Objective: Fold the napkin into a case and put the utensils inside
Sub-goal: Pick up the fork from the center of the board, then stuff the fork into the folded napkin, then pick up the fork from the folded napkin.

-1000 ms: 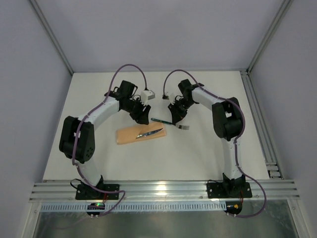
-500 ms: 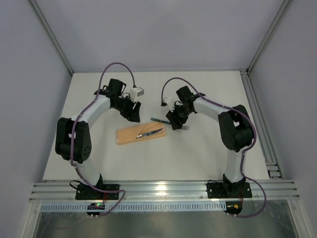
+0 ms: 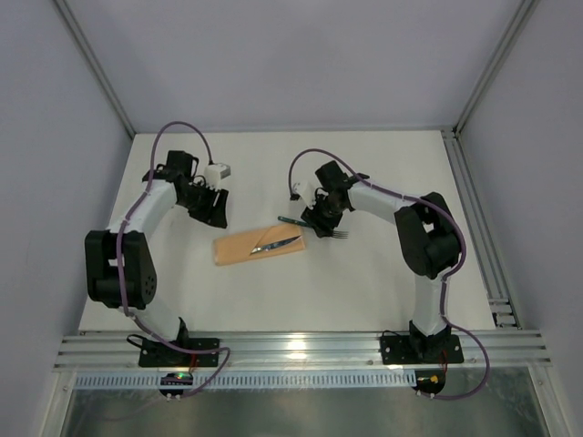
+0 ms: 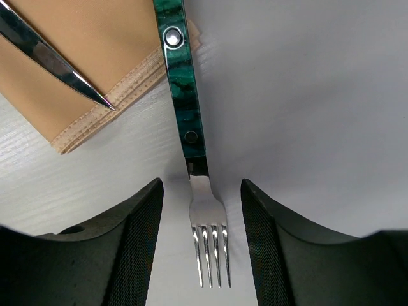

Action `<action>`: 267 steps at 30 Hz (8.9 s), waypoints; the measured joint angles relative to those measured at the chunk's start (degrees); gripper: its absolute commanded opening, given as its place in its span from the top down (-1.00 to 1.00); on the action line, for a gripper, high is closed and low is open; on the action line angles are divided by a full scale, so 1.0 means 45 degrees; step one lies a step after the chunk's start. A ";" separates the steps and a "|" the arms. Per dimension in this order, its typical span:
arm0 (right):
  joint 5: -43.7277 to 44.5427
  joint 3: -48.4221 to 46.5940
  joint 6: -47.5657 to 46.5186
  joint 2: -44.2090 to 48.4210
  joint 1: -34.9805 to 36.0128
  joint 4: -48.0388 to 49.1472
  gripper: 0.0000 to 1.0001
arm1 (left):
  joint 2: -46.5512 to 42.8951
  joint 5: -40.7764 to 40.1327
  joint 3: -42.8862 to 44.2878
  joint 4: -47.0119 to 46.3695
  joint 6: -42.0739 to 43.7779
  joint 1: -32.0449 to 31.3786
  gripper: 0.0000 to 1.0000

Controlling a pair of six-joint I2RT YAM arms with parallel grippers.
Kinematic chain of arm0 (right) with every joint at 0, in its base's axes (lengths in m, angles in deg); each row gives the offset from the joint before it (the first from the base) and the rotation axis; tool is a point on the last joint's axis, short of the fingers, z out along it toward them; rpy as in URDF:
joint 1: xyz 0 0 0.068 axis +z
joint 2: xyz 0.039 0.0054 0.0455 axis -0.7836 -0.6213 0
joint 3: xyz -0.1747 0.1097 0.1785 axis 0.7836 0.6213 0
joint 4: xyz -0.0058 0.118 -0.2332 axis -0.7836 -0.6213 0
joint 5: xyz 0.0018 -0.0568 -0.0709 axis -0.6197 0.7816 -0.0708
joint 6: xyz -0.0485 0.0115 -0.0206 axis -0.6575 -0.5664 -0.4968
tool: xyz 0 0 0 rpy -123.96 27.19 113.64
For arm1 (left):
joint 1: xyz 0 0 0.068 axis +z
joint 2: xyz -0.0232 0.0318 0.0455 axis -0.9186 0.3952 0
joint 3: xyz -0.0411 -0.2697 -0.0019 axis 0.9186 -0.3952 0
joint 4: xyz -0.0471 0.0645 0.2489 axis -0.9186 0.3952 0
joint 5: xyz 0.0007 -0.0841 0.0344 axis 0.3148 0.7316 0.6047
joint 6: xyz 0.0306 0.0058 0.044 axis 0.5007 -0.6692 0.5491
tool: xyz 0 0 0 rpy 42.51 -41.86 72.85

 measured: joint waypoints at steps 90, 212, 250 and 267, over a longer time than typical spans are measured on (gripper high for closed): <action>0.1987 -0.6513 -0.6494 -0.3415 0.4818 -0.3497 0.93 | 0.1112 -0.0617 -0.2113 -0.0539 -0.0194 0.0500 0.64; -0.2997 -0.4201 0.4396 -0.2380 0.0719 -0.1302 0.46 | 0.0345 0.0078 -0.1282 0.0680 0.0869 0.0500 0.21; -0.3191 0.2531 0.9879 0.1452 -0.0486 0.3832 0.38 | 0.3750 -0.1919 0.2715 -0.1569 0.1423 -0.6727 0.06; -0.3254 0.3487 0.9976 0.1530 -0.0675 0.4405 0.39 | 0.4371 -0.2939 0.2905 -0.2113 0.1831 -0.6883 0.68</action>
